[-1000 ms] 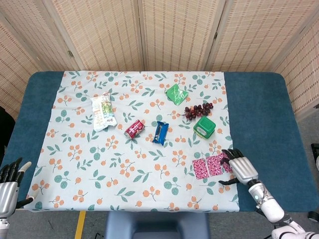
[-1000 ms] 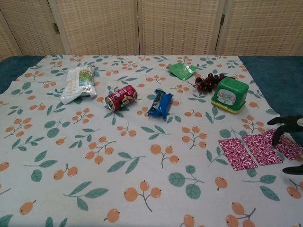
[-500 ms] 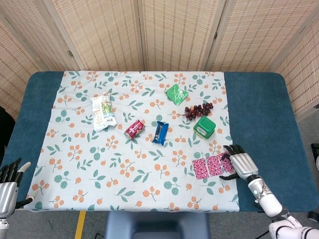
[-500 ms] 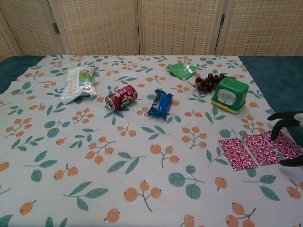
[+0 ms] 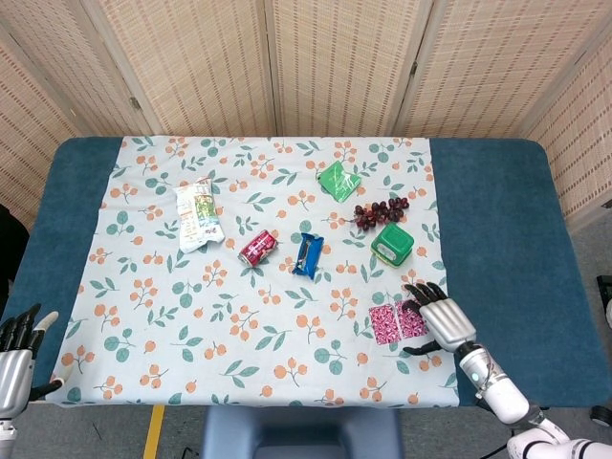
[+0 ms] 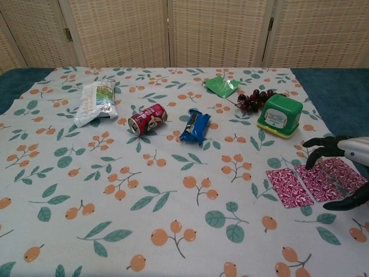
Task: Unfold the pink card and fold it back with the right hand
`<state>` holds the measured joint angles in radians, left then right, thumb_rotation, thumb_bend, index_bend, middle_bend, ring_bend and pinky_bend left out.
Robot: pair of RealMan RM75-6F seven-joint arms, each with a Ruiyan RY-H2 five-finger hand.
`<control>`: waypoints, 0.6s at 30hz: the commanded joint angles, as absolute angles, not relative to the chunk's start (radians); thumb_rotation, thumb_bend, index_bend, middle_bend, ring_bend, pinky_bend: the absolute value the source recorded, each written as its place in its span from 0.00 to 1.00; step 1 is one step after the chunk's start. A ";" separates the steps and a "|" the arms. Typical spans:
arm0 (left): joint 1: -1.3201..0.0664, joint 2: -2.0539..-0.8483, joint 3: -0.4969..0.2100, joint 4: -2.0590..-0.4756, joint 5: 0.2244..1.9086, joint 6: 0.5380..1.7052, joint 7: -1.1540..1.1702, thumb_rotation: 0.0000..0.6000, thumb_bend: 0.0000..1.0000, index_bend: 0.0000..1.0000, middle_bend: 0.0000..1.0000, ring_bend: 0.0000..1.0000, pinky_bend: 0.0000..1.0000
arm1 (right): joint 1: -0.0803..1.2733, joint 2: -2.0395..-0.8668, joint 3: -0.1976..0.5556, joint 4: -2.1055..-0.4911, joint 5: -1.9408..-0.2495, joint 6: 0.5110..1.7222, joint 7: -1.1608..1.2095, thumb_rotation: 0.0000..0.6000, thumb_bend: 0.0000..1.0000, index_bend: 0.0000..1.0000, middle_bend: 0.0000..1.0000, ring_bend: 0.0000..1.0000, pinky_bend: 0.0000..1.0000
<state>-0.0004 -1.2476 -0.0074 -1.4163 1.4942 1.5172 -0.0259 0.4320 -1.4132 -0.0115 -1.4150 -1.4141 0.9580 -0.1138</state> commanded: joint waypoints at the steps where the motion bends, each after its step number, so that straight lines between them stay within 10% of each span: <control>1: 0.000 -1.249 -0.007 -1.414 1.494 1.516 -0.028 1.00 0.28 0.17 0.02 0.06 0.00 | 0.449 -1.432 -0.007 -1.416 -1.404 0.941 -0.154 0.66 0.11 0.27 0.08 0.00 0.00; 18: 0.000 -1.250 -0.008 -1.410 1.490 1.512 -0.029 1.00 0.28 0.17 0.02 0.06 0.00 | 0.494 -1.486 0.009 -1.381 -1.377 0.913 -0.254 0.66 0.11 0.23 0.07 0.00 0.00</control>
